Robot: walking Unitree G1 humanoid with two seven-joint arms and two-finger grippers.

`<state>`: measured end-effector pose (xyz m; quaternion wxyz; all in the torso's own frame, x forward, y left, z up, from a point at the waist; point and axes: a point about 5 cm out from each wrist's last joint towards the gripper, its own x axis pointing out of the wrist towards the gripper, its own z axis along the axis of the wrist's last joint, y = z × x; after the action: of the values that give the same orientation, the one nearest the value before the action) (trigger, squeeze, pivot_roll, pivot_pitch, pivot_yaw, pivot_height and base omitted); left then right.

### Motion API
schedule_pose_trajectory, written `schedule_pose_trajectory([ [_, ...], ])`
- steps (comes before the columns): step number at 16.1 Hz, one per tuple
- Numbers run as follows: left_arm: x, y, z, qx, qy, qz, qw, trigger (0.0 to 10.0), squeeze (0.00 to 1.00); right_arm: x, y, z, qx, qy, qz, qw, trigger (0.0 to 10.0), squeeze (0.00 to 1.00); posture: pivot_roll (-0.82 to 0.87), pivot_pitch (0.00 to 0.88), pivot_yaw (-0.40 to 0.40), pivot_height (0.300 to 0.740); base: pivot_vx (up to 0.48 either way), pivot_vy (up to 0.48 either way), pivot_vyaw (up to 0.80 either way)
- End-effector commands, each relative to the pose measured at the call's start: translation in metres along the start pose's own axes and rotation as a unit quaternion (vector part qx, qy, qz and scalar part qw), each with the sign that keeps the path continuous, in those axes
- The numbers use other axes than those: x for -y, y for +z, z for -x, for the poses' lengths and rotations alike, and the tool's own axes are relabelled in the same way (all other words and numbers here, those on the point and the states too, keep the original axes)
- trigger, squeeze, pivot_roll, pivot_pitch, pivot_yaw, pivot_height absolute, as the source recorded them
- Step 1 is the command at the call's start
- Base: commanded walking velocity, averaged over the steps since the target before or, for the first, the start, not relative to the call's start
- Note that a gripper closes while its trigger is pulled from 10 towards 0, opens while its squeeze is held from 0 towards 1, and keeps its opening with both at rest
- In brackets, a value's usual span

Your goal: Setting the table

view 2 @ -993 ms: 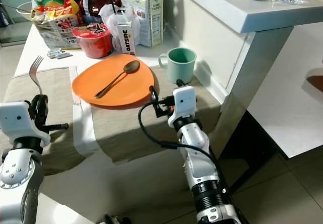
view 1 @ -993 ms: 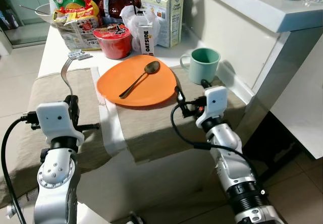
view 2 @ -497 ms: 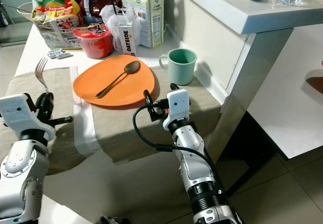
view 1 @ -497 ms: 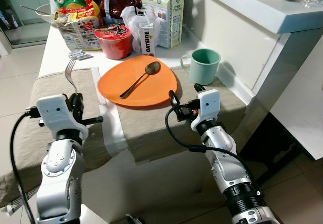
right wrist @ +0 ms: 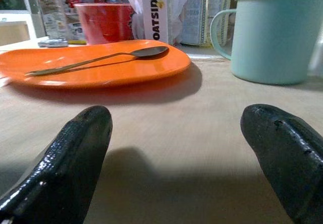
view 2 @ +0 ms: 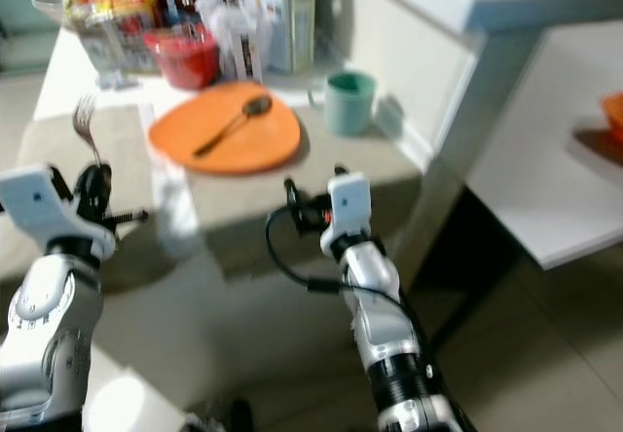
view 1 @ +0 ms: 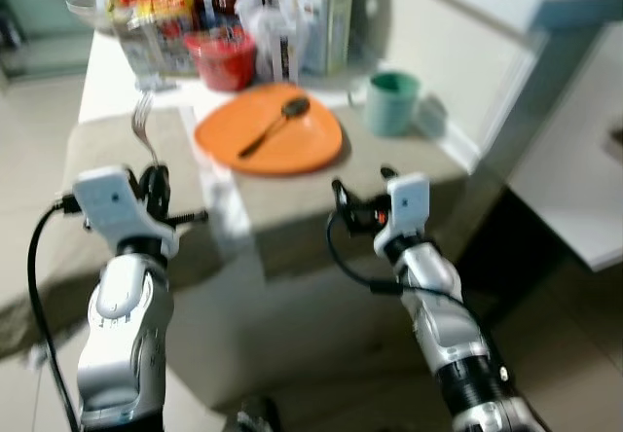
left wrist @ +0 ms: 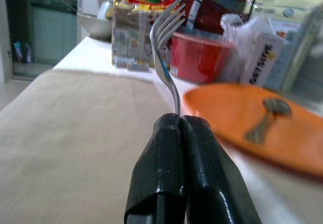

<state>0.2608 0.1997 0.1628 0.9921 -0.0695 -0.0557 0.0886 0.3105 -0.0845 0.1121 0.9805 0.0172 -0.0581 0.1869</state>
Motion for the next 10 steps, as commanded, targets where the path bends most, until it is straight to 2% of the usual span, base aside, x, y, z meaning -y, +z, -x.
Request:
schedule_pose_trajectory([
  [1, -0.0035, -0.0107, 0.0016, -0.029, 0.008, -0.007, 1.0, 0.0, 0.0, -0.0002, -0.0032, 0.0017, -0.008, 0.0, -0.004, 1.0, 10.0, 0.0, -0.01, 0.008, 0.03, 0.74, 0.0, 0.0, 0.0],
  [9, 0.0019, -0.0104, 0.002, -0.029, -0.001, -0.01, 1.0, 0.0, 0.0, -0.0004, -0.0064, 0.0025, -0.018, 0.007, -0.007, 1.0, 10.0, 0.0, -0.01, 0.007, 0.026, 0.74, 0.0, 0.0, 0.0],
  [10, 0.0025, -0.0093, 0.0022, -0.025, 0.0, -0.008, 1.0, 0.0, 0.07, -0.0005, -0.0068, 0.0025, -0.02, 0.008, -0.008, 1.0, 10.0, 0.0, -0.01, 0.007, 0.026, 0.74, 0.0, -0.48, 0.0],
])
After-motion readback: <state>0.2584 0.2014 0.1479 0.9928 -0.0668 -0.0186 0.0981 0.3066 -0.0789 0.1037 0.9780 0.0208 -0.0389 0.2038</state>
